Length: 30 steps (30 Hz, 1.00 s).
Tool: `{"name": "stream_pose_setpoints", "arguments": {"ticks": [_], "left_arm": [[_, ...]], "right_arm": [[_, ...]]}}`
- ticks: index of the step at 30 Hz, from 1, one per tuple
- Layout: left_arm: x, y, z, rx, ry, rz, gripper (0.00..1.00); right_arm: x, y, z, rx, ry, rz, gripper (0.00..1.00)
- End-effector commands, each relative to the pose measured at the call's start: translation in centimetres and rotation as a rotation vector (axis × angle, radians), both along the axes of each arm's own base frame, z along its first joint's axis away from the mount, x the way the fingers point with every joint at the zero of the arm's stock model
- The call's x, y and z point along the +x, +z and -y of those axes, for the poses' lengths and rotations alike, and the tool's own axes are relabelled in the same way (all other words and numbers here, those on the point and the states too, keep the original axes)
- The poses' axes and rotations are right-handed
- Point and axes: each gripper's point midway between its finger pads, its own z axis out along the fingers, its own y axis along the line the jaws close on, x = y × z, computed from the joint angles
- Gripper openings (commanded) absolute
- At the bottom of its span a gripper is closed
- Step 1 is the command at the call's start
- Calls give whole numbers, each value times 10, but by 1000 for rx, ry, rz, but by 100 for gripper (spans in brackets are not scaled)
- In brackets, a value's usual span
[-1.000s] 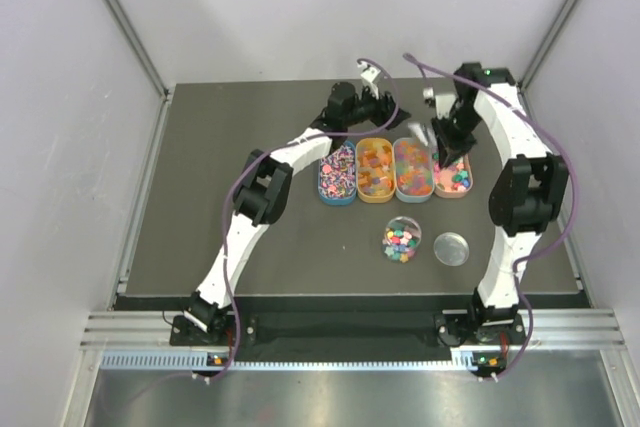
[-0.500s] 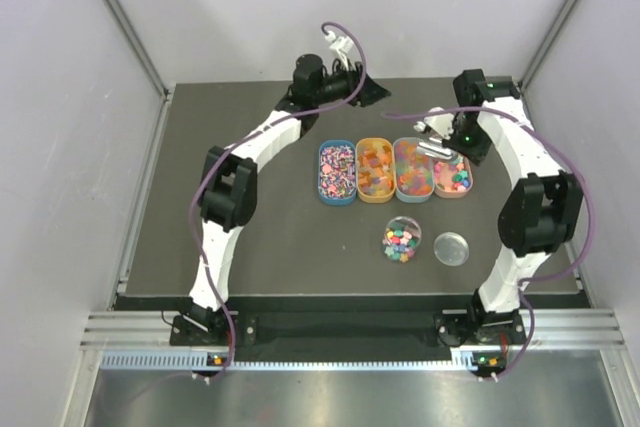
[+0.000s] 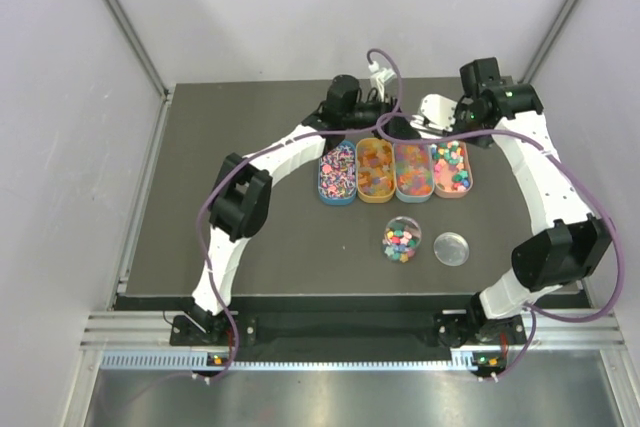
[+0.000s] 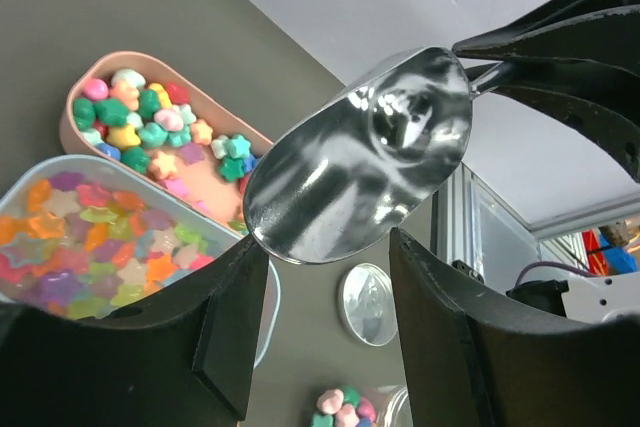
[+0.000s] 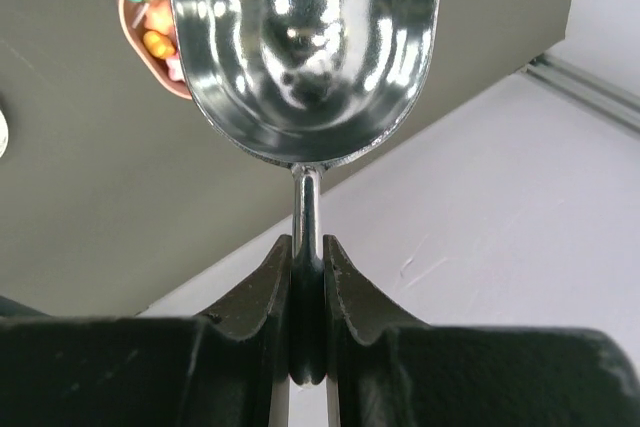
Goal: Pack the candies
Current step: Adjust the spatula.
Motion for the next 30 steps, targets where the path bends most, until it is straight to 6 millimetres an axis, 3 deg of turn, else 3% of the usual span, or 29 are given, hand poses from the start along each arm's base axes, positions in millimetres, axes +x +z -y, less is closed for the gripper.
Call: {"name": "stream_pose_setpoints", "arguments": {"ticks": [1, 11, 14, 18, 19, 20, 22, 26, 30], "left_arm": [[-3, 3, 9, -12, -22, 51, 56], [1, -30, 17, 36, -9, 40, 56], [1, -28, 17, 31, -13, 43, 56], [0, 1, 10, -2, -9, 65, 61], [0, 11, 6, -13, -9, 85, 64], [-2, 30, 0, -30, -6, 123, 65], [9, 45, -17, -34, 34, 160, 65], [38, 39, -48, -19, 110, 139, 65], [59, 27, -65, -10, 156, 138, 64]], "right_arm": [[-3, 27, -13, 40, 29, 77, 0], [-28, 52, -22, 46, 86, 138, 0], [-34, 51, -24, 50, 84, 125, 0], [-42, 29, -24, 67, 28, 43, 0], [-54, 18, -23, 68, 14, -30, 0], [-57, 7, -26, 85, -24, -90, 0], [-67, -9, -31, 119, -103, -209, 0], [-59, -20, -36, 125, -179, -238, 0], [-54, -43, -40, 117, -265, -304, 0]]}}
